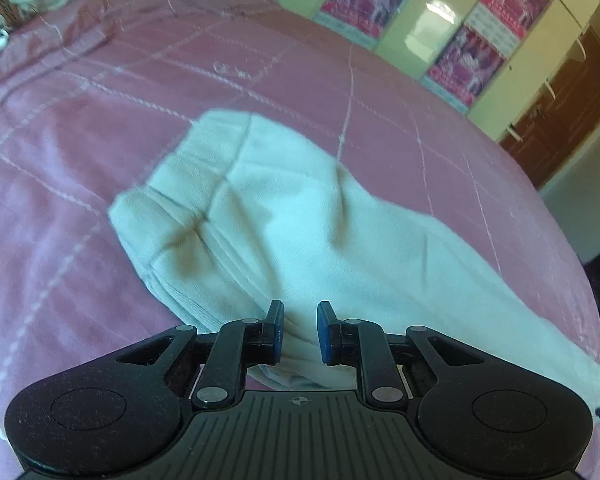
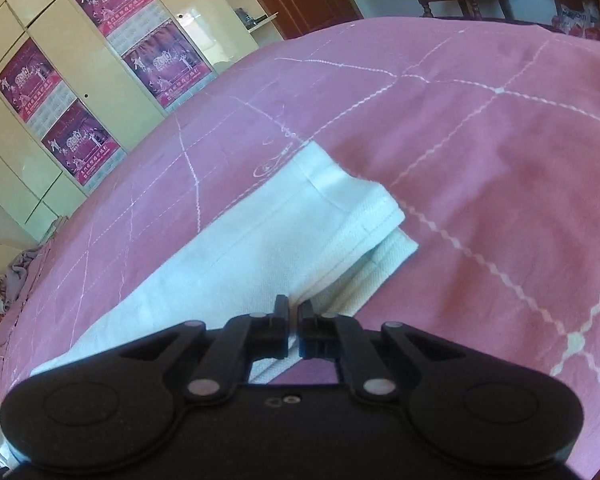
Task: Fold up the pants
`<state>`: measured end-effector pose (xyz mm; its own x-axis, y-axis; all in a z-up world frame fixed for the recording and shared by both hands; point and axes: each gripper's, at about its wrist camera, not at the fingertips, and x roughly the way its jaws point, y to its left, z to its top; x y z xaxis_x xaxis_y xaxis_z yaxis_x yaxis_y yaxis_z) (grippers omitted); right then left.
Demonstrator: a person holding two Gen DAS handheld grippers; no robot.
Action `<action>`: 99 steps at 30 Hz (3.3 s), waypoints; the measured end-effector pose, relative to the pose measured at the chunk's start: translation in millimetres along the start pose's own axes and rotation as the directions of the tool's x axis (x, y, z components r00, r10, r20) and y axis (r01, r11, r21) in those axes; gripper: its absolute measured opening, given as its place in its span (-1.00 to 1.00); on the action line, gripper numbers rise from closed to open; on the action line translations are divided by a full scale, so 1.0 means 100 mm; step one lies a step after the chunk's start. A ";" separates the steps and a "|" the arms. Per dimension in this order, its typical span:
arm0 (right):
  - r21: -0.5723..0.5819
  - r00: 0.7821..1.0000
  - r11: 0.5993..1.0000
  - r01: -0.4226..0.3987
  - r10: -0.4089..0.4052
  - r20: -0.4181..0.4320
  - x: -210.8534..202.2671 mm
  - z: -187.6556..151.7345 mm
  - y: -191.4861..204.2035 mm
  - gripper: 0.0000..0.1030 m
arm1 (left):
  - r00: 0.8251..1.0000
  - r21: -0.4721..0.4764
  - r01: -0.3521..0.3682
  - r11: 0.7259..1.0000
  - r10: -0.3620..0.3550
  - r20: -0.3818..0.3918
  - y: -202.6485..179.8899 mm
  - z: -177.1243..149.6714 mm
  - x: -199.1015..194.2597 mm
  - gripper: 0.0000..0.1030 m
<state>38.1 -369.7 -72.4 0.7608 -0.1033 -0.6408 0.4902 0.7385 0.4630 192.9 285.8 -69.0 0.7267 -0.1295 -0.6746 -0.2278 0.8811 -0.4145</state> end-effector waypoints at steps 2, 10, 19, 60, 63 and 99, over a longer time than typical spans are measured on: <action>-0.022 1.000 1.000 0.008 -0.008 -0.017 0.02 -0.01 0.02 -0.91 | 0.997 -0.072 -0.001 0.997 0.006 0.074 0.14 0.01 -0.15 -0.64; 0.070 0.999 0.997 -0.040 0.041 -0.024 0.08 0.02 -0.09 -0.94 | 0.973 -0.221 -0.110 0.969 0.151 0.174 0.57 0.06 -0.30 0.26; 0.069 0.999 0.997 -0.039 0.041 -0.026 0.10 0.01 -0.07 -0.94 | 0.992 -0.201 -0.096 0.975 0.111 0.062 0.59 0.20 0.10 -0.72; -0.301 0.853 0.801 -0.517 0.454 -0.257 0.94 -0.02 2.41 -0.54 | 0.969 -0.205 -0.172 0.964 0.203 0.141 0.53 -0.04 0.10 -0.40; -0.317 0.770 0.714 -0.624 0.493 -0.404 1.42 -0.23 3.09 -0.42 | 0.965 -0.256 -0.166 0.952 0.211 0.158 0.54 -0.09 0.11 -0.39; -0.284 0.492 0.495 -0.821 0.361 -0.793 2.78 -1.11 4.53 -0.95 | 0.923 -0.295 -0.165 0.941 0.253 0.292 0.48 -0.33 0.15 -0.50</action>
<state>424.3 10.5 -108.9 0.2138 0.7435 -0.6337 -0.5030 0.6399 0.5810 171.5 310.9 -119.7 0.8018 0.2359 -0.5491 -0.5253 0.7162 -0.4595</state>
